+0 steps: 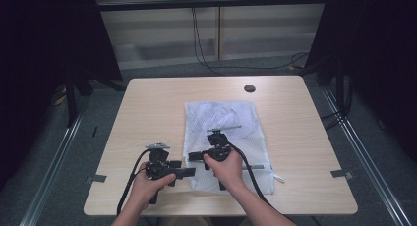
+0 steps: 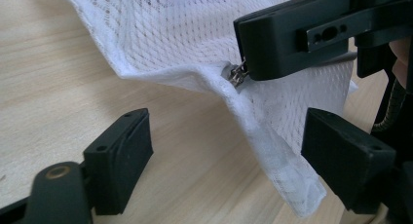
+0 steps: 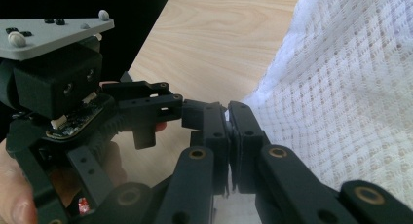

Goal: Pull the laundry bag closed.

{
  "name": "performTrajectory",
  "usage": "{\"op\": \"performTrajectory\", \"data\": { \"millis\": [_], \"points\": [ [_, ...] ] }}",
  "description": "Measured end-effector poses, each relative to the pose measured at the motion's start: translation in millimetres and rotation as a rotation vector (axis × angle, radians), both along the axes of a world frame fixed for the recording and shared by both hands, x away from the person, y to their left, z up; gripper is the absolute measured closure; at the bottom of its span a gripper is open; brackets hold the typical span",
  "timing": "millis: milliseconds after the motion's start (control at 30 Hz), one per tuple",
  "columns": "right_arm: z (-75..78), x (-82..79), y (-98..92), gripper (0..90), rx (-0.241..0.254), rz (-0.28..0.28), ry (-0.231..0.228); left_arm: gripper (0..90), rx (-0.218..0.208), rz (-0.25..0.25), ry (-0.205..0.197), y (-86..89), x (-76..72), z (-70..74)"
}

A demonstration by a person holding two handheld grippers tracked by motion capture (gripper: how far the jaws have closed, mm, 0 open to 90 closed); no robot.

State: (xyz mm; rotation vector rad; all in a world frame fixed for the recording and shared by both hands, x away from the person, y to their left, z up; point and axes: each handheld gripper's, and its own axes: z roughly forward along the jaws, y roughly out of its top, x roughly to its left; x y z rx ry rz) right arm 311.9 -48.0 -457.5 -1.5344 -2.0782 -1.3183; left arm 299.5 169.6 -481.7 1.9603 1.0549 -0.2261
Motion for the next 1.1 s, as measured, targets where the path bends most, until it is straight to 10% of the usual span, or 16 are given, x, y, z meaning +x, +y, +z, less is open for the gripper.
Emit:
{"op": "performTrajectory", "data": {
  "millis": [1100],
  "points": [
    [3.7, -1.3, 4.8, 87.5, -0.002, 0.014, -0.007, 47.3, -0.098, -0.033, 0.037, -9.9, 1.8, -8.0]
  ]
}}
